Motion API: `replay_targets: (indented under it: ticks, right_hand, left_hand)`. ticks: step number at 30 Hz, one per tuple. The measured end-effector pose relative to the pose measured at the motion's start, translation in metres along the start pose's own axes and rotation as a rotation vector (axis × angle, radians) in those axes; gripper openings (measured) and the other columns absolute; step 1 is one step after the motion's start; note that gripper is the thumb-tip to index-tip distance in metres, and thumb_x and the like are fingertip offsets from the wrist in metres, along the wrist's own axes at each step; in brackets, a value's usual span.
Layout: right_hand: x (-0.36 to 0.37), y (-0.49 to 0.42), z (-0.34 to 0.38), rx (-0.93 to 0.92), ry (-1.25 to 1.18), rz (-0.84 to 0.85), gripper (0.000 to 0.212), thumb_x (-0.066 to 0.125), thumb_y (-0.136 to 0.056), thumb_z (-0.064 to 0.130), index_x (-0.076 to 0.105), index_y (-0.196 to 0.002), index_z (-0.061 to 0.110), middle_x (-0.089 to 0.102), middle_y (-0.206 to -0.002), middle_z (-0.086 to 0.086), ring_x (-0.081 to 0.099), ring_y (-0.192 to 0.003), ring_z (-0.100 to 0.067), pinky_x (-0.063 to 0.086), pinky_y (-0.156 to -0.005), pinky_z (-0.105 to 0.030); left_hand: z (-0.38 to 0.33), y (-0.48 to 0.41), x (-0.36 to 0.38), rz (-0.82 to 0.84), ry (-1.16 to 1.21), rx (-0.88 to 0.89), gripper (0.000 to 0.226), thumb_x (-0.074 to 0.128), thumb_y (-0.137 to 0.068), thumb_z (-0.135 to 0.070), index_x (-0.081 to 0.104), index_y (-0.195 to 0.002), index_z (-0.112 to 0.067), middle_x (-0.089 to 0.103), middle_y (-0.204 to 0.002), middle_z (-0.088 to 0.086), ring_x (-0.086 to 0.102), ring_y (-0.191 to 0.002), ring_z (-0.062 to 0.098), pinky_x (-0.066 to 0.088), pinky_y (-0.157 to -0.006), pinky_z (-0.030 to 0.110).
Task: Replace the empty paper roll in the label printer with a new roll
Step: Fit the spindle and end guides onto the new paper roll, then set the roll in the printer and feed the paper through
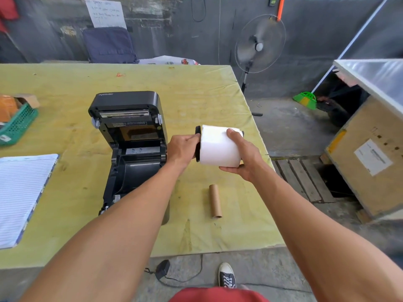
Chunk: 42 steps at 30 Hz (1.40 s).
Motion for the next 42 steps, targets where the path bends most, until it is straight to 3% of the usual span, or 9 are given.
replay_targets:
  ticks: [3, 5, 8, 13, 21, 25, 29, 36, 42]
  right_hand:
    - [-0.003, 0.007, 0.003, -0.016, 0.014, -0.017, 0.079, 0.083, -0.062, 0.058, 0.057, -0.124, 0.016, 0.065, -0.119, -0.008, 0.07, -0.097, -0.033, 0.063, -0.069, -0.053]
    - [-0.003, 0.013, 0.004, -0.025, 0.02, -0.019, 0.078, 0.083, -0.063, 0.058, 0.057, -0.124, 0.016, 0.065, -0.12, -0.008, 0.07, -0.097, -0.033, 0.063, -0.069, -0.052]
    - [0.0, 0.02, 0.004, -0.032, 0.001, -0.021, 0.078, 0.083, -0.064, 0.057, 0.057, -0.125, 0.016, 0.065, -0.12, -0.007, 0.07, -0.097, -0.031, 0.063, -0.069, -0.05]
    - [0.006, 0.029, 0.002, -0.035, 0.0, -0.015, 0.078, 0.083, -0.062, 0.057, 0.058, -0.125, 0.019, 0.066, -0.119, -0.006, 0.071, -0.097, -0.03, 0.063, -0.068, -0.05]
    - [0.029, 0.042, -0.002, -0.032, 0.017, 0.073, 0.061, 0.083, -0.061, 0.059, 0.067, -0.112, 0.031, 0.07, -0.116, -0.002, 0.072, -0.098, -0.029, 0.062, -0.067, -0.046]
    - [0.049, 0.048, -0.009, -0.043, 0.091, 0.126, 0.067, 0.08, -0.059, 0.064, 0.067, -0.116, 0.031, 0.072, -0.119, -0.002, 0.073, -0.1, -0.029, 0.062, -0.065, -0.044]
    - [0.071, 0.053, -0.02, -0.036, 0.059, 0.115, 0.069, 0.083, -0.059, 0.061, 0.065, -0.116, 0.026, 0.071, -0.117, -0.006, 0.071, -0.1, -0.032, 0.062, -0.067, -0.048]
    - [0.112, 0.058, -0.039, -0.041, 0.145, 0.09, 0.082, 0.081, -0.063, 0.062, 0.054, -0.126, 0.017, 0.067, -0.118, -0.009, 0.07, -0.098, -0.034, 0.063, -0.069, -0.052]
    - [0.146, 0.059, -0.053, -0.026, 0.13, 0.224, 0.075, 0.078, -0.074, 0.056, 0.051, -0.132, 0.016, 0.061, -0.125, -0.012, 0.067, -0.104, -0.034, 0.062, -0.075, -0.055]
  left_hand:
    - [-0.002, 0.004, 0.002, 0.0, -0.068, 0.056, 0.026, 0.066, -0.086, -0.027, 0.077, -0.069, -0.01, 0.076, -0.083, 0.011, 0.073, -0.084, 0.036, 0.062, -0.079, 0.049]
    - [-0.005, 0.007, 0.004, -0.02, -0.148, 0.125, 0.036, 0.065, -0.088, -0.024, 0.067, -0.053, -0.017, 0.061, -0.053, -0.008, 0.062, -0.055, 0.02, 0.059, -0.056, 0.027]
    - [-0.006, 0.013, 0.006, -0.09, -0.205, 0.185, 0.051, 0.061, -0.091, -0.021, 0.048, -0.043, -0.015, 0.035, -0.029, -0.013, 0.035, -0.032, 0.006, 0.019, -0.033, 0.014]
    - [-0.004, 0.016, -0.011, -0.026, -0.032, 0.146, 0.036, 0.056, -0.085, -0.018, 0.063, -0.066, 0.012, 0.067, -0.07, 0.023, 0.056, -0.064, 0.02, 0.062, -0.065, 0.043]
    - [0.015, 0.013, -0.052, 0.249, 0.47, -0.118, 0.016, 0.063, -0.095, -0.004, 0.072, -0.108, -0.003, 0.075, -0.106, 0.013, 0.072, -0.097, 0.026, 0.061, -0.08, 0.035]
    - [0.015, 0.02, -0.073, 0.267, 0.364, -0.082, 0.013, 0.069, -0.089, 0.002, 0.071, -0.098, -0.007, 0.077, -0.094, 0.008, 0.076, -0.081, 0.018, 0.061, -0.067, 0.025]
    - [0.022, 0.022, -0.094, 0.205, 0.345, -0.082, 0.014, 0.07, -0.09, -0.002, 0.071, -0.102, -0.008, 0.075, -0.105, 0.011, 0.074, -0.096, 0.024, 0.062, -0.08, 0.031]
    - [0.034, 0.029, -0.124, 0.131, 0.221, -0.03, 0.039, 0.07, -0.082, -0.049, 0.074, -0.096, -0.013, 0.076, -0.098, 0.004, 0.074, -0.091, 0.023, 0.062, -0.082, 0.039]
    - [0.052, 0.028, -0.161, 0.042, 0.047, -0.021, 0.04, 0.078, -0.07, -0.051, 0.075, -0.087, -0.015, 0.076, -0.1, 0.006, 0.073, -0.095, 0.027, 0.06, -0.088, 0.05]
Point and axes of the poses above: each hand's wrist, its own y-axis away from the middle knuckle, its own x-axis out of the palm, z = x × y, the point moved 4 cm from there along -y, towards the middle knuckle
